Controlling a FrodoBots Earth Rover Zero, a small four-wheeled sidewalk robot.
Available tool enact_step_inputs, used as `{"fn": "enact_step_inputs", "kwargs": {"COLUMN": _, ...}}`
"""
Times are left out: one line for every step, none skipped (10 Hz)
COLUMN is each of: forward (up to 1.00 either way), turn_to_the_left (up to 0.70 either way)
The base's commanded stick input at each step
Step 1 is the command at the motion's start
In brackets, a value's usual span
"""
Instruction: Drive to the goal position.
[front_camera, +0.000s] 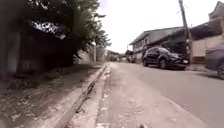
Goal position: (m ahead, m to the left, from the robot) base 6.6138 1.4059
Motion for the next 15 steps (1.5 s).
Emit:
{"fn": "enact_step_inputs", "kwargs": {"forward": 0.7, "turn_to_the_left": 0.0}}
{"fn": "enact_step_inputs", "kwargs": {"forward": 0.7, "turn_to_the_left": 0.0}}
{"fn": "enact_step_inputs", "kwargs": {"forward": 0.7, "turn_to_the_left": 0.0}}
{"fn": "enact_step_inputs", "kwargs": {"forward": 0.7, "turn_to_the_left": 0.21}}
{"fn": "enact_step_inputs", "kwargs": {"forward": 0.7, "turn_to_the_left": 0.29}}
{"fn": "enact_step_inputs", "kwargs": {"forward": 0.7, "turn_to_the_left": 0.25}}
{"fn": "enact_step_inputs", "kwargs": {"forward": 0.7, "turn_to_the_left": 0.09}}
{"fn": "enact_step_inputs", "kwargs": {"forward": 0.7, "turn_to_the_left": 0.0}}
{"fn": "enact_step_inputs", "kwargs": {"forward": 0.7, "turn_to_the_left": 0.0}}
{"fn": "enact_step_inputs", "kwargs": {"forward": 0.7, "turn_to_the_left": 0.0}}
{"fn": "enact_step_inputs", "kwargs": {"forward": 0.7, "turn_to_the_left": 0.0}}
{"fn": "enact_step_inputs", "kwargs": {"forward": 0.7, "turn_to_the_left": 0.0}}
{"fn": "enact_step_inputs", "kwargs": {"forward": 0.7, "turn_to_the_left": -0.14}}
{"fn": "enact_step_inputs", "kwargs": {"forward": 0.7, "turn_to_the_left": -0.25}}
{"fn": "enact_step_inputs", "kwargs": {"forward": 0.7, "turn_to_the_left": -0.3}}
